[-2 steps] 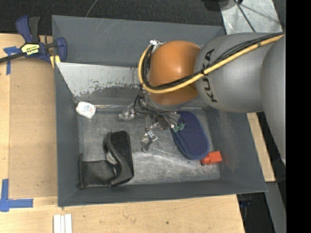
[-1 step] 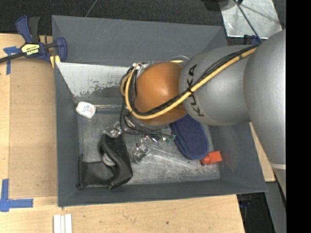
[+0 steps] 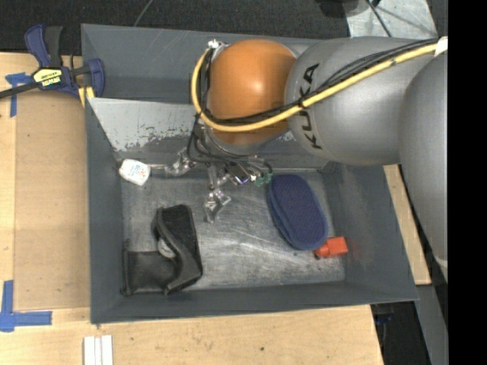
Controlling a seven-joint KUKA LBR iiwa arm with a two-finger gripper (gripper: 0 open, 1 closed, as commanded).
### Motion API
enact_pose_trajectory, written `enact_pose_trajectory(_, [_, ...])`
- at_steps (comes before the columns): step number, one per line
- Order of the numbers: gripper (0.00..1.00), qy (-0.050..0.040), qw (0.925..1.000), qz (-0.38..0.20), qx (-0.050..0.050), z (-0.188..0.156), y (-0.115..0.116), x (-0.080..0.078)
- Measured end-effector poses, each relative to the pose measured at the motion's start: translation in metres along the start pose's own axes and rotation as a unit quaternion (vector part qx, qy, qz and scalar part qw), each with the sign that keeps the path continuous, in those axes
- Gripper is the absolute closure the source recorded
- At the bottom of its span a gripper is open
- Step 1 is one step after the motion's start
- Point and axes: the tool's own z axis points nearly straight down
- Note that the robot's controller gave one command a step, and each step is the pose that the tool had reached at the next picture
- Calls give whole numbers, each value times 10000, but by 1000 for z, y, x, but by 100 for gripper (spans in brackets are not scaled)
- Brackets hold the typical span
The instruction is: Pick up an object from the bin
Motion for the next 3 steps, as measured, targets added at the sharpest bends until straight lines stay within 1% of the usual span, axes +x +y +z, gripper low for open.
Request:
enact_pose_trajectory(1, [0,7,9968,-799,11,59,41,19])
enact_pose_trajectory(2, [100,2,9968,-801,16,59,41,18])
enact_pose_trajectory(3, [100,22,9402,-3407,-15,-63,16,0])
